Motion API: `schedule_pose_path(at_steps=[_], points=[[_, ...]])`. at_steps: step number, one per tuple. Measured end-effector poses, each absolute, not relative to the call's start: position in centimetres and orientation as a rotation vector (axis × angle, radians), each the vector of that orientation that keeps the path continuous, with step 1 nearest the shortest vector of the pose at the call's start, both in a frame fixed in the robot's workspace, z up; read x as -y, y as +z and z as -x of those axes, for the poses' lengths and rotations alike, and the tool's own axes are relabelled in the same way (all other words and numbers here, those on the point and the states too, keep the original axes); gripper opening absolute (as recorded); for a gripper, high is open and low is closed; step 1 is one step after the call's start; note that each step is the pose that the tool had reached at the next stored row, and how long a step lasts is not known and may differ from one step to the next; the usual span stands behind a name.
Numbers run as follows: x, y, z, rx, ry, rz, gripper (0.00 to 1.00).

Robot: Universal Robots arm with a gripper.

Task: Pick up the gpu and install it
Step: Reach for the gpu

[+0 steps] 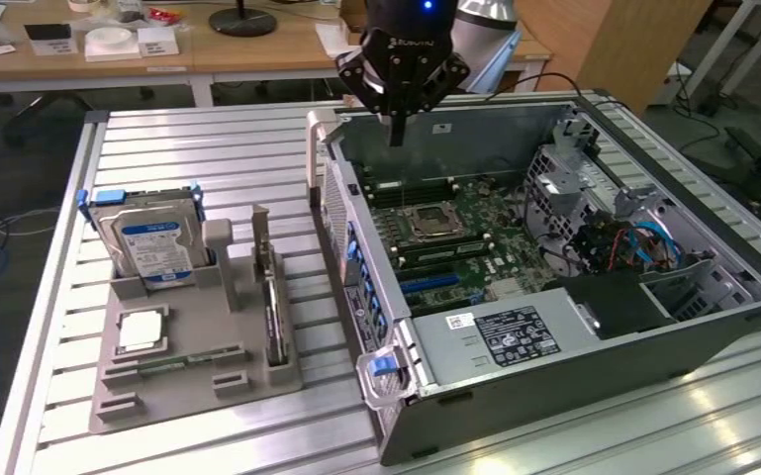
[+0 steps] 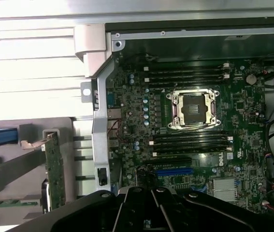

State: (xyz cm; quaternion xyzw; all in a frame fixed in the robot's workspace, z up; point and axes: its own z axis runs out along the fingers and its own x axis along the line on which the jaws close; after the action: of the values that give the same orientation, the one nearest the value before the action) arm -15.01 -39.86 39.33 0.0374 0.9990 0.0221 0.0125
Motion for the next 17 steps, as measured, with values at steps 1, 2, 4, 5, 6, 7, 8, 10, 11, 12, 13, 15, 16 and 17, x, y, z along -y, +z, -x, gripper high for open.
schedule_pose_path(at_steps=[1,2,4,5,6,7,8,10,11,12,13,15,16,17], points=[[39.9,39.3,15.0,-3.114,0.069,-0.117,0.11],[39.9,39.3,15.1,-3.114,0.069,-0.117,0.11],[39.9,39.3,15.1,-3.114,0.069,-0.116,0.11],[39.9,39.3,15.1,-3.114,0.069,-0.117,0.11],[39.9,39.3,15.2,-3.114,0.069,-0.117,0.11],[39.9,39.3,15.2,-3.114,0.069,-0.117,0.11],[39.9,39.3,15.2,-3.114,0.069,-0.116,0.11],[39.9,39.3,15.2,-3.114,0.069,-0.117,0.11],[39.9,39.3,15.3,-3.114,0.069,-0.117,0.11],[39.9,39.3,15.3,-3.114,0.069,-0.117,0.11],[39.9,39.3,15.3,-3.114,0.069,-0.117,0.11],[39.8,39.3,16.5,-3.114,0.069,-0.117,0.11],[39.8,39.3,16.5,-3.114,0.069,-0.117,0.11],[39.8,39.3,16.6,-3.114,0.069,-0.117,0.11]])
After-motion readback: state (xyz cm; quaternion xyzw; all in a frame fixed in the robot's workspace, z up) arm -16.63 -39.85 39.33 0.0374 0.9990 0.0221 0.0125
